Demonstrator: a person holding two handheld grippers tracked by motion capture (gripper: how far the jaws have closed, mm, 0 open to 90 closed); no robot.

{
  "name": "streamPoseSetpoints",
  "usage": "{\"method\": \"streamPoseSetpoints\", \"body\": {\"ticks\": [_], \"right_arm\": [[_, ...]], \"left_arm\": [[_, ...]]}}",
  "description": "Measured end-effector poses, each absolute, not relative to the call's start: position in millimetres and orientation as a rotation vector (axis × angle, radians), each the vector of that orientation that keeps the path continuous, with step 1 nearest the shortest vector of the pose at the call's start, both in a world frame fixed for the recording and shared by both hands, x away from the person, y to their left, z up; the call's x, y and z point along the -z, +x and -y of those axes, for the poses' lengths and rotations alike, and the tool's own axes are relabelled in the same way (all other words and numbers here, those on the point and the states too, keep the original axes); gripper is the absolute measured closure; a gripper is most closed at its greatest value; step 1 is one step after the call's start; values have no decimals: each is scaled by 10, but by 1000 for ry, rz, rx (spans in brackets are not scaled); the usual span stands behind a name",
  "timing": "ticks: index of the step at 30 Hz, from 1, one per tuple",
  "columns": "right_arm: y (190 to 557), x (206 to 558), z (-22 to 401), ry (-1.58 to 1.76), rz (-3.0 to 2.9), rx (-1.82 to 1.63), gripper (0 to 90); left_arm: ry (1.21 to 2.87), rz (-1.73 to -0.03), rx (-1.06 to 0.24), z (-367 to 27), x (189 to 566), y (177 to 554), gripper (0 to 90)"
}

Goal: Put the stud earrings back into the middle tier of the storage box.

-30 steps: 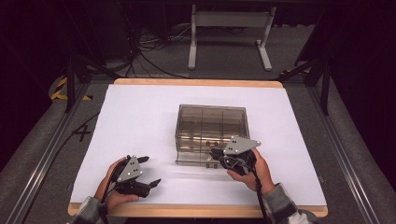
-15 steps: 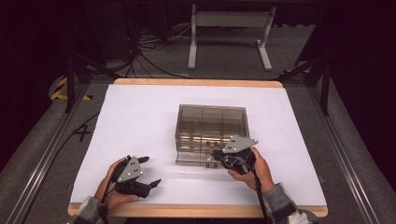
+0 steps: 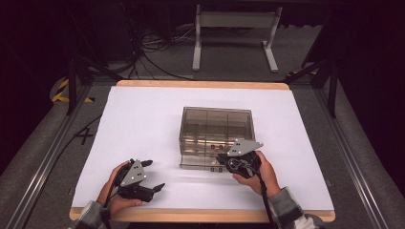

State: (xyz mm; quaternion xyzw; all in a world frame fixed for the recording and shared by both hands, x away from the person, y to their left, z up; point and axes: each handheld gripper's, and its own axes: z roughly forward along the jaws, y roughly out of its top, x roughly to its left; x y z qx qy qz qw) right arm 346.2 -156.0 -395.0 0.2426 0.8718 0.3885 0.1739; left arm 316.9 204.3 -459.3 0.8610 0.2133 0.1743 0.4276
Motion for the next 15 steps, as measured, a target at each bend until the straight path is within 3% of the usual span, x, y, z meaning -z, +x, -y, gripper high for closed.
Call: {"method": "streamPoseSetpoints", "body": {"ticks": [15], "right_arm": [[3380, 3817, 1738, 686, -2391, -1168, 818]], "left_arm": [[2136, -551, -449, -2054, 4584, 3166, 145]]}}
